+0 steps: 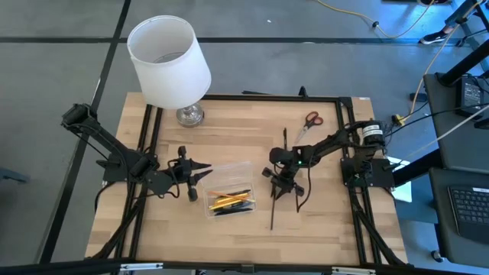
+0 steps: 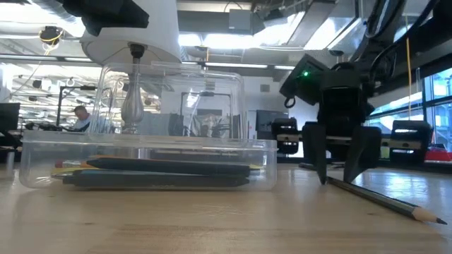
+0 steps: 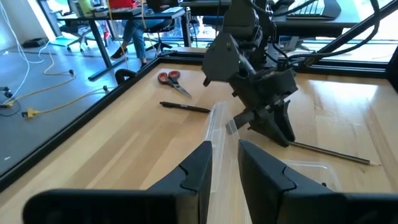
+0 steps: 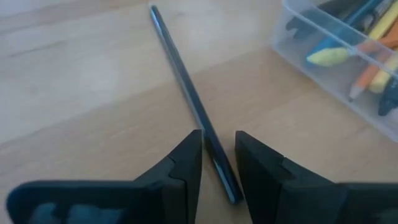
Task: Pick & place school supplies into a supply box
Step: Put the black pencil into the transparent supply box
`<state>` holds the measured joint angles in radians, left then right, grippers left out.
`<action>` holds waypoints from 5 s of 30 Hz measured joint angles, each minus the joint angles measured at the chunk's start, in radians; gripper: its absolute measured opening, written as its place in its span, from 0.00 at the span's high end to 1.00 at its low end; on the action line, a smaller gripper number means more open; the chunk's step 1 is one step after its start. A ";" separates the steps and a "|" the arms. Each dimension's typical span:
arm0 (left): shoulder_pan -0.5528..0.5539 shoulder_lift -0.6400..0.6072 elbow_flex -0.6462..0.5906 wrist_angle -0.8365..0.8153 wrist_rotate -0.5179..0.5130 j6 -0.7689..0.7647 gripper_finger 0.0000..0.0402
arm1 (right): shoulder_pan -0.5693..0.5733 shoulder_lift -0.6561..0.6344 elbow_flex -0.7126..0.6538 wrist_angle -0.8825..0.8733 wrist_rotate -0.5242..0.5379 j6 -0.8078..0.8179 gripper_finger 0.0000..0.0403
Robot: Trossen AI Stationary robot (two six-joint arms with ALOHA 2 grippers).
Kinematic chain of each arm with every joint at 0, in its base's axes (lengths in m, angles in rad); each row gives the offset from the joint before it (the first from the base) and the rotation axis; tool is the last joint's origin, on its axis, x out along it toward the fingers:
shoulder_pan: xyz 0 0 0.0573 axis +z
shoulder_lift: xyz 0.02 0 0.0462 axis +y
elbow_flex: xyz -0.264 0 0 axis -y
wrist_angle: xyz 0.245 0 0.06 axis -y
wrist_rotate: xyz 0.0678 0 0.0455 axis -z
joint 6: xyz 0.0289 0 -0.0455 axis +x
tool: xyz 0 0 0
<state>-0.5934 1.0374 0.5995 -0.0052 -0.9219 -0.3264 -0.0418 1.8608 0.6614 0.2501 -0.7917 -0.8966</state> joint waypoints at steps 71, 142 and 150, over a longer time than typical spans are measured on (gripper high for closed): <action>0.000 0.000 0.000 0.000 0.000 0.000 0.82 | 0.161 0.060 0.017 0.078 0.225 0.494 0.90; 0.000 0.000 0.000 0.000 0.071 -0.014 0.82 | 0.612 0.063 0.003 0.254 1.004 1.232 0.93; 0.000 0.000 0.000 0.000 0.071 -0.028 0.82 | 0.627 0.023 -0.002 0.234 1.017 1.203 0.93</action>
<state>-0.5934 1.0374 0.5995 -0.0048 -0.8505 -0.3546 0.5848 1.8833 0.6596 0.4845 0.2248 0.3068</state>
